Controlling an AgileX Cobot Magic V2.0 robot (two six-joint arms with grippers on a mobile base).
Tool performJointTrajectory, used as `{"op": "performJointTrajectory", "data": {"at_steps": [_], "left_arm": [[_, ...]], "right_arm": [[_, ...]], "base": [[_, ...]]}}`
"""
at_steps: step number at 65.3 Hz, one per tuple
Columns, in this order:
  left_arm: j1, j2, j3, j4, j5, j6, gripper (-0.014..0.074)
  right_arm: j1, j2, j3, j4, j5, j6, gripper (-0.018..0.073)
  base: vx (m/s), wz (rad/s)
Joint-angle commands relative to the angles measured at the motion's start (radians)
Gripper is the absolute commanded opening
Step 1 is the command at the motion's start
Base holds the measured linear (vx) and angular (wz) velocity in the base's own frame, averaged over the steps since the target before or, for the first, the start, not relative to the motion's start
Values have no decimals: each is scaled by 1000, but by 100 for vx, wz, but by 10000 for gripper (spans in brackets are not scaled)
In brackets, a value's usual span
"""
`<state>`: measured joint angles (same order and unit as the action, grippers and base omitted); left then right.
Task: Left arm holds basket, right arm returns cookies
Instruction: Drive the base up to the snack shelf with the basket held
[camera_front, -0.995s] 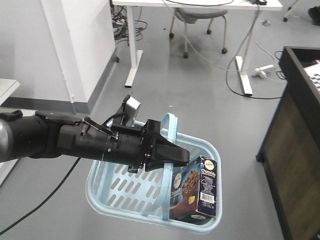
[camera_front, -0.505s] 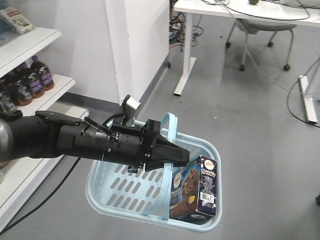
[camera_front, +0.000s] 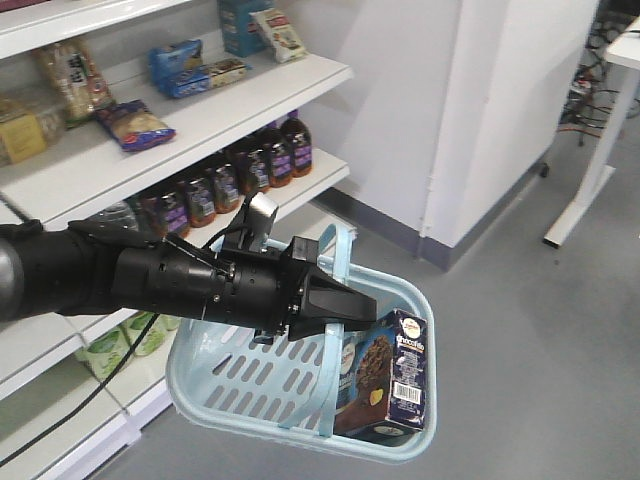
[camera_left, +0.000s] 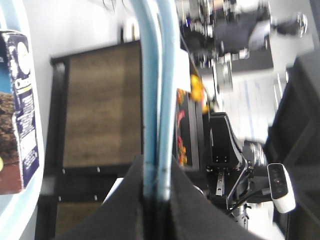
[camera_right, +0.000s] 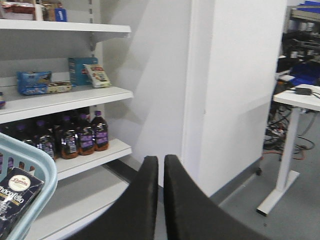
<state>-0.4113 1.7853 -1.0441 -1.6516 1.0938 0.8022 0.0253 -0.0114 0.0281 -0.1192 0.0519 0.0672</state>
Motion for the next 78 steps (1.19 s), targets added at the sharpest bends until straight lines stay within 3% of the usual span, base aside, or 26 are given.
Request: {"op": "performJointTrajectory", "data": {"at_steps": [1,54,78], "left_arm": [[-6,-57,-27,-128,72,15,-6],[-6,-57,-27,-128,72,15,-6],[-6,-57,-27,-128,72,15,-6]], "right_arm": [[-3,-12,18,-4,-75,-7,-3],[-3,-12,18,-4,-75,-7,-3],[-3,-12,18,-4,-75,-7,-3]], "base": [[19,69],[18,65],[17,36]]}}
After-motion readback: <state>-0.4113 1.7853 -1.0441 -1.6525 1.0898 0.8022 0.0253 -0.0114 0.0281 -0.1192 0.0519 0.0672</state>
